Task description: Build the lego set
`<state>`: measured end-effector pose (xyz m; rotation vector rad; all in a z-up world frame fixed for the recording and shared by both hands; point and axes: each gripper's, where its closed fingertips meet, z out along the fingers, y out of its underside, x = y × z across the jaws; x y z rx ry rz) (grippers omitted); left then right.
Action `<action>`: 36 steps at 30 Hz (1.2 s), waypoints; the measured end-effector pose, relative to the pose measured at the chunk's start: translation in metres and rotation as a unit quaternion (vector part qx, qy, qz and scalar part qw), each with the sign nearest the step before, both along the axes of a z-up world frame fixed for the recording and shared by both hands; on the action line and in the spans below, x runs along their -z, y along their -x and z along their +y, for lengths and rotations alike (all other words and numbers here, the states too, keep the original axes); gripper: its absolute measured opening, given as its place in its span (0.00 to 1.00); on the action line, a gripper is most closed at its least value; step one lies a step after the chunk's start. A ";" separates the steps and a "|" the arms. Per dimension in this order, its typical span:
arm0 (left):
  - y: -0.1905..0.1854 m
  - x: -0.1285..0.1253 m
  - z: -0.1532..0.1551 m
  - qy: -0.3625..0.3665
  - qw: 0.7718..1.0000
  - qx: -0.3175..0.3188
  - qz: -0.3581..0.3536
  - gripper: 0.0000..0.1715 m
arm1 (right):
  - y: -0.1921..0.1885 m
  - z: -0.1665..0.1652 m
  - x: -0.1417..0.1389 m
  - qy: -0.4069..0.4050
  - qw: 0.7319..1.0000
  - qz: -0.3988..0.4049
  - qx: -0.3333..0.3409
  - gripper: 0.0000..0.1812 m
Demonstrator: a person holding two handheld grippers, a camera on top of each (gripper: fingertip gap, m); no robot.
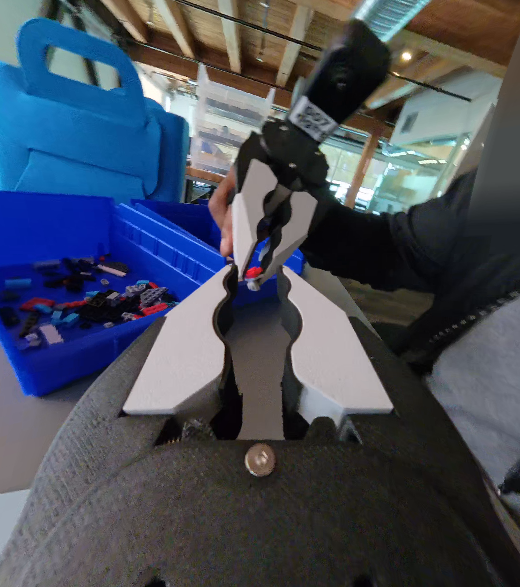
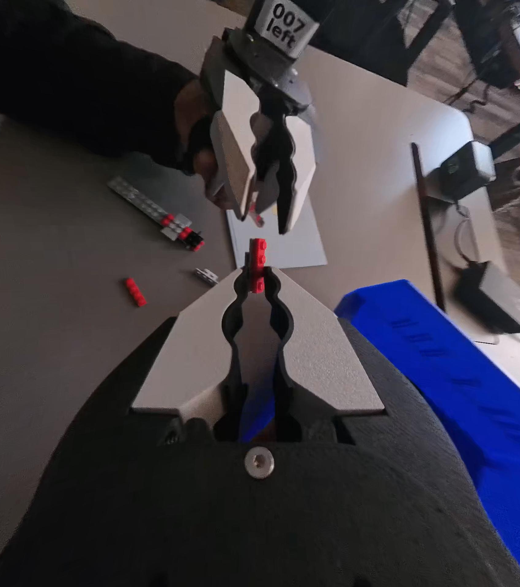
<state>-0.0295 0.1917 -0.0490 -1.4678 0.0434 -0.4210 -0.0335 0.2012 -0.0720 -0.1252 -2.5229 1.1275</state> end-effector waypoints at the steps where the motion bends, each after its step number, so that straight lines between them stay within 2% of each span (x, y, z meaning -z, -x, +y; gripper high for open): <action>1: -0.004 0.000 -0.002 -0.001 1.000 0.008 0.019 0.13 | -0.004 -0.002 0.001 0.007 1.000 -0.018 -0.007 0.07; 10: -0.030 0.011 -0.003 0.010 0.992 0.039 0.122 0.11 | -0.028 -0.019 0.005 0.028 0.991 -0.118 -0.059 0.07; 12: -0.032 0.013 -0.002 0.012 0.990 0.040 0.132 0.06 | -0.031 -0.020 0.005 0.033 0.989 -0.130 -0.063 0.07; 18: -0.033 0.012 -0.004 0.000 0.988 0.042 0.146 0.04 | -0.034 -0.022 0.003 0.056 0.983 -0.162 -0.069 0.07; 21: -0.025 0.009 -0.006 -0.009 0.989 0.023 0.145 0.04 | -0.027 -0.021 -0.003 0.075 0.987 -0.136 -0.045 0.07; 26: -0.017 -0.009 -0.017 -0.060 0.990 0.008 0.124 0.04 | -0.019 -0.011 -0.018 0.130 0.989 -0.070 0.007 0.10; 30: -0.013 -0.015 -0.020 -0.082 0.989 -0.004 0.123 0.04 | -0.018 -0.010 -0.037 0.252 0.965 -0.060 0.043 0.12; 36: -0.015 -0.015 -0.018 -0.096 0.989 -0.003 0.116 0.04 | -0.019 -0.016 -0.039 0.339 0.939 -0.037 0.039 0.13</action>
